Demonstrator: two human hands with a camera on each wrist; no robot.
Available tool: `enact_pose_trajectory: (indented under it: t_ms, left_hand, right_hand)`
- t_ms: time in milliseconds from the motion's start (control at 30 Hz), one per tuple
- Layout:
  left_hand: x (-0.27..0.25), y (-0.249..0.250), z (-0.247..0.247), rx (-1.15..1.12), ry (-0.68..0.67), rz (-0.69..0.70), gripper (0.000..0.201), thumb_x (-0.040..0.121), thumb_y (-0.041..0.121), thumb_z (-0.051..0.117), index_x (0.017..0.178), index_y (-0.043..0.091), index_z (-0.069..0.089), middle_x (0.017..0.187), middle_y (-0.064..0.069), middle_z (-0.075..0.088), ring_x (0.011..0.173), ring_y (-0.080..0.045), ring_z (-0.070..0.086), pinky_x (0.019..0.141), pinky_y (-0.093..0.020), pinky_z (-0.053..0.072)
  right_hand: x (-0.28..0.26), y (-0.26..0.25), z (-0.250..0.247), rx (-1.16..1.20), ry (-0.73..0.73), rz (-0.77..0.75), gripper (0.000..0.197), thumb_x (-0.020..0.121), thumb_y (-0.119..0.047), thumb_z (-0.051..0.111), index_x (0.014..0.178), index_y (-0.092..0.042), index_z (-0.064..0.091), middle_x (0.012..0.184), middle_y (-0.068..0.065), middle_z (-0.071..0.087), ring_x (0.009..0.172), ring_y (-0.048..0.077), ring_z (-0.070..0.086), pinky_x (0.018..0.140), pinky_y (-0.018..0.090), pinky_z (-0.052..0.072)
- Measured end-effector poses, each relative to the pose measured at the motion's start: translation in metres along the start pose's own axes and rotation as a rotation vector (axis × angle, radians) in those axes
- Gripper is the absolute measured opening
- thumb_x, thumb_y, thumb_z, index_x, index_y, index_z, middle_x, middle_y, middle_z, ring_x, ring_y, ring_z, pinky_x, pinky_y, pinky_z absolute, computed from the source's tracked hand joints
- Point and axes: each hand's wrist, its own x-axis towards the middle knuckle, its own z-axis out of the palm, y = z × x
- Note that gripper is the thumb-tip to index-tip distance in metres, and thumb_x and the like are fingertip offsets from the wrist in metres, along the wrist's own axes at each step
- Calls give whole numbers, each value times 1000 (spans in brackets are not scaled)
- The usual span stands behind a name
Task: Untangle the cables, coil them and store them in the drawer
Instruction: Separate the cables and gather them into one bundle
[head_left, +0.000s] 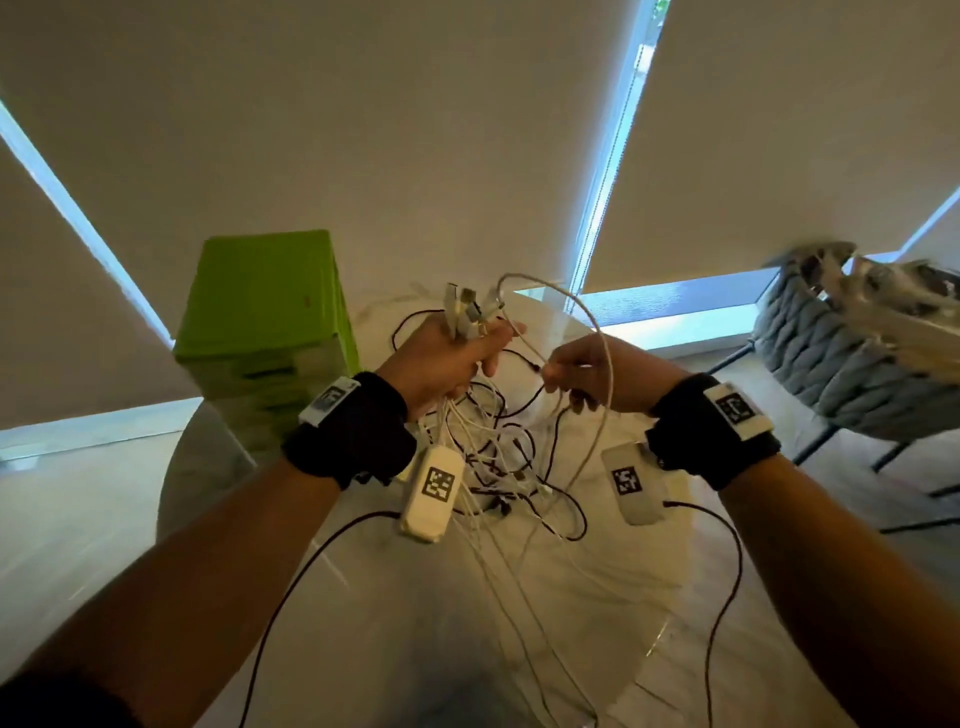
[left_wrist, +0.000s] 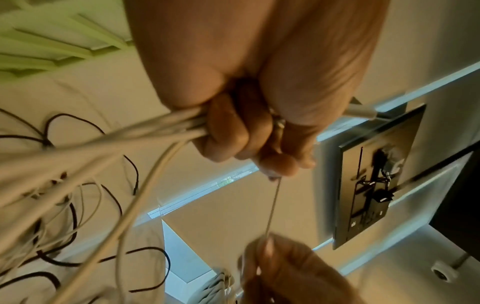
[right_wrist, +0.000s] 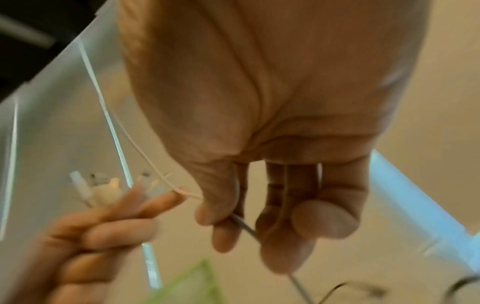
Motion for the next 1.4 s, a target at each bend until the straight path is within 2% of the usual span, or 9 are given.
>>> enact_pose_trajectory:
  t_ms: [233,400,600,700,867,1067,1167,1333,1400]
  left_hand:
    - [11,8,37,-175,-31,-21,37,101,33,43,83,8,63,48,4,30,41,-8,20,41,-21,15]
    - [24,29,96,-252,-71,-44,47,99,39,44,60,12,42,44,6,28,36,-6,19,43,-21,12]
    - [37,50,173,-310,-171,-4,54,93,50,44,50,20,35,46,4,27,37,-8,20,42,-23,14]
    - [46,55,194,-338,-162,-18,54,96,48,41,51,19,31,46,4,25,37,-8,20,40,-20,18]
    - [60,58,207,-525,-166,-38,56,99,49,32,51,20,23,45,4,19,44,-13,13,47,-26,15]
    - [71,62,221,-468,-153,66,65,99,43,27,41,23,45,52,-2,48,70,-20,58,82,-33,45]
    - [79,59,232,-521,-91,51,58,96,45,32,44,20,41,48,-2,28,66,-22,58,78,-30,50]
    - [92,57,242,-453,-3,-27,45,98,37,45,59,20,31,52,4,21,56,-16,13,63,-29,34]
    - [94,56,244,-404,-2,-52,42,96,35,49,62,18,32,50,4,23,59,-19,10,62,-30,31]
  right_hand:
    - [-69,126,-71,-499,163,473,27,91,-9,57,115,-13,68,127,14,58,116,30,54,99,32,39]
    - [-85,107,-80,-89,556,146,27,90,-8,59,112,-21,66,113,15,62,83,22,58,79,25,41]
    - [-87,64,-23,236,-194,-20,29,83,-44,67,109,-33,62,104,-5,63,81,9,58,73,24,49]
    - [-76,85,-15,338,-216,19,25,94,-38,56,72,-31,64,69,-6,63,55,11,49,52,21,38]
    - [-69,152,-39,45,-358,242,30,97,-38,51,82,-20,70,70,-9,67,35,2,46,34,12,33]
    - [-65,261,-100,-64,274,433,16,90,-11,59,76,-7,65,77,16,69,76,31,68,72,38,56]
    - [-69,279,-107,-169,636,303,17,87,3,55,93,-2,70,92,19,69,88,33,64,79,37,50]
    - [-82,283,-73,103,-88,555,25,97,-19,52,74,-13,59,72,6,64,68,23,65,63,27,53]
    - [-81,283,-66,163,-115,598,23,98,-19,49,79,-9,59,77,8,64,74,26,67,69,32,56]
